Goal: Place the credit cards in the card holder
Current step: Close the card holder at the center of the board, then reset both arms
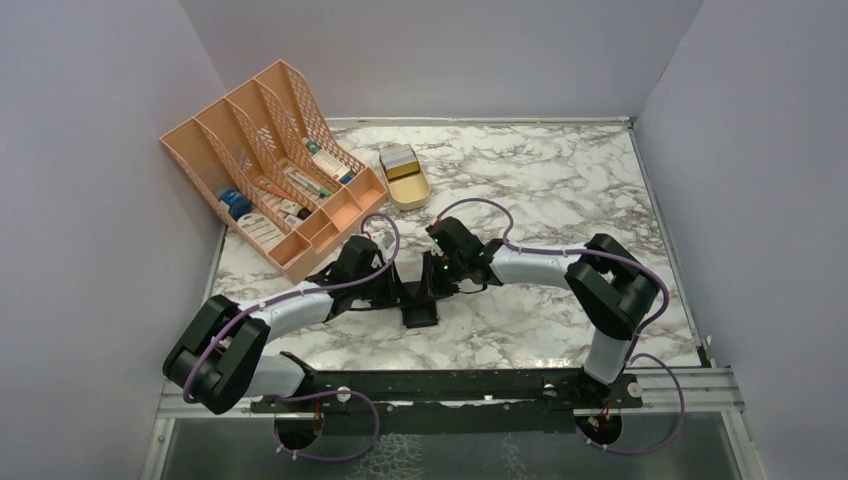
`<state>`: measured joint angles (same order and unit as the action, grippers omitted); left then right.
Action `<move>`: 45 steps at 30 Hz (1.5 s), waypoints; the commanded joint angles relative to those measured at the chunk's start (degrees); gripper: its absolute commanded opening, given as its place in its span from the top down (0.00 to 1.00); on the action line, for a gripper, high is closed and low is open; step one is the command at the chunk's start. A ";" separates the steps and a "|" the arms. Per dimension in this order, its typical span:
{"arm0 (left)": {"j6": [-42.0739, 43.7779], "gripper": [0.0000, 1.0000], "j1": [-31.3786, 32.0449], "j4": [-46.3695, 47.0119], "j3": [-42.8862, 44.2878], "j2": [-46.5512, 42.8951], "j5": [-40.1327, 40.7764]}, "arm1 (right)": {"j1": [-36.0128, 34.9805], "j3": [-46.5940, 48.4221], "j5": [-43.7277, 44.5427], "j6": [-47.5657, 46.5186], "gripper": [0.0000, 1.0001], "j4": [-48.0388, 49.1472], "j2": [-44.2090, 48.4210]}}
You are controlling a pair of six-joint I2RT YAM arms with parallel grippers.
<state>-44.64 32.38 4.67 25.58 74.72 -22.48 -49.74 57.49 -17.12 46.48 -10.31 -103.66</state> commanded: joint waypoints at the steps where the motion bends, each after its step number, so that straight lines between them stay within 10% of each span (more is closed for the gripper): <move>1: 2.87 1.00 0.23 -3.78 -0.71 3.40 7.22 | -0.27 -1.45 4.51 -0.92 0.99 -3.05 -5.05; 14: 2.77 0.98 0.23 -5.24 1.32 4.48 8.13 | -0.27 1.09 3.50 -1.50 0.96 -4.14 -4.73; 32: 13.29 0.47 0.23 -24.63 20.45 -20.86 16.33 | -0.27 1.30 12.91 -3.61 0.33 -11.48 21.57; 35: 14.66 0.02 0.24 -25.60 22.07 -25.30 16.42 | -0.27 0.09 15.39 -5.55 0.10 -12.20 28.46; 45: 17.68 0.01 0.23 -25.19 21.50 -38.11 19.15 | -0.27 -2.80 27.83 -7.10 0.05 -14.90 48.76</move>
<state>-29.21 32.38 -20.18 46.94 40.16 -5.85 -49.82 56.66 3.22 40.99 -23.97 -60.69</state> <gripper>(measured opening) 0.990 0.947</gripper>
